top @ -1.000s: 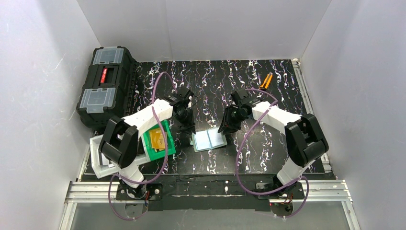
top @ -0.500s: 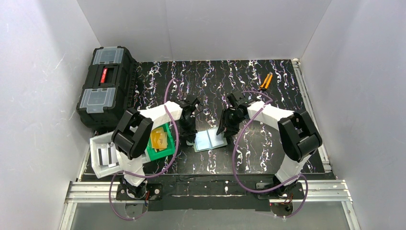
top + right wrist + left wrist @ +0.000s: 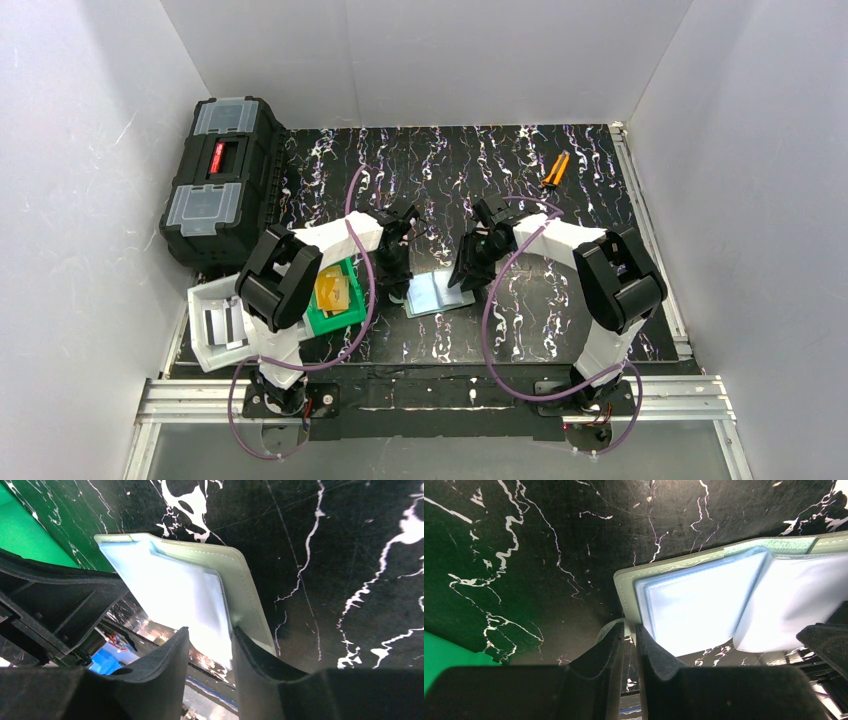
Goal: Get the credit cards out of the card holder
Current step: Close the card holder at the center of the board.
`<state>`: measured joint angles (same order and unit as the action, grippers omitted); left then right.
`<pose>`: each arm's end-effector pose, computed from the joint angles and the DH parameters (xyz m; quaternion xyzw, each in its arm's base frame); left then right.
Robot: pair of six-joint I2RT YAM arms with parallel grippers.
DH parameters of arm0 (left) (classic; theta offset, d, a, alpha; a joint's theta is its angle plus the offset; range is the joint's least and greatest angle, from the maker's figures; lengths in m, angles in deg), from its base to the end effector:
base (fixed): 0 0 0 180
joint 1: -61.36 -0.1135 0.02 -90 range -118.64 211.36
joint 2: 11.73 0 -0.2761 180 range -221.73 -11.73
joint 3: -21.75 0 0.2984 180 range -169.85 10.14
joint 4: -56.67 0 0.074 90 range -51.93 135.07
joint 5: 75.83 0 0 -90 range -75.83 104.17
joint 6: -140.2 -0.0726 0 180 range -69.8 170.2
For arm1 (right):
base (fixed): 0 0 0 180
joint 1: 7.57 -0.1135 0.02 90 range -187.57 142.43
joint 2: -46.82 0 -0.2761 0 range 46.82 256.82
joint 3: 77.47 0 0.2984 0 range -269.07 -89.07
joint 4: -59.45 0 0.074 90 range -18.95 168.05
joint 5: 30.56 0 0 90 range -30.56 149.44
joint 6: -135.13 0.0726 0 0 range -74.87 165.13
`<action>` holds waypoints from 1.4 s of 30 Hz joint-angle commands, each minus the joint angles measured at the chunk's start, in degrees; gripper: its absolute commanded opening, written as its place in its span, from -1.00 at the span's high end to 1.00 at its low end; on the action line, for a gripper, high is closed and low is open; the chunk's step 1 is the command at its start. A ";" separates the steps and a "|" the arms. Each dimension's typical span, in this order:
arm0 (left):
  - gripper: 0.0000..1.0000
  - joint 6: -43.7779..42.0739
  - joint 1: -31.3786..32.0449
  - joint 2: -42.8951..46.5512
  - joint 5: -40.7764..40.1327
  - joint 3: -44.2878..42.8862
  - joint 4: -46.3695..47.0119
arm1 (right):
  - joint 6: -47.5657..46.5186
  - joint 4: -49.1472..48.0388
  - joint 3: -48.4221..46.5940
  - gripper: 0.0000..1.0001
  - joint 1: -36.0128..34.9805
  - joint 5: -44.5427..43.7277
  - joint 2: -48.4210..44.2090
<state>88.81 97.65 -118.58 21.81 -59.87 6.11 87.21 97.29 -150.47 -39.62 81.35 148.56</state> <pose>0.3214 -0.2480 0.1091 -0.0118 0.9901 -0.1275 0.0578 0.3196 0.2320 0.1106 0.0456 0.9610 0.2686 0.0468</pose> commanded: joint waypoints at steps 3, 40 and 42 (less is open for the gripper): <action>0.74 0.59 1.38 -2.13 -0.77 0.42 -0.38 | 2.38 -3.34 0.41 0.29 -1.09 5.38 -2.59; 0.77 -1.17 1.64 -1.30 -0.88 0.43 0.19 | -3.91 2.73 -0.08 -0.65 3.99 -2.01 -7.49; 0.77 -1.17 1.66 -1.49 -0.83 0.39 0.27 | -3.84 0.61 0.82 -0.62 3.95 -0.15 -6.03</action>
<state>88.31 98.07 -118.71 21.46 -60.09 6.09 84.88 100.94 -151.33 -35.12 79.03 140.84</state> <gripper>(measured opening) 0.116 0.823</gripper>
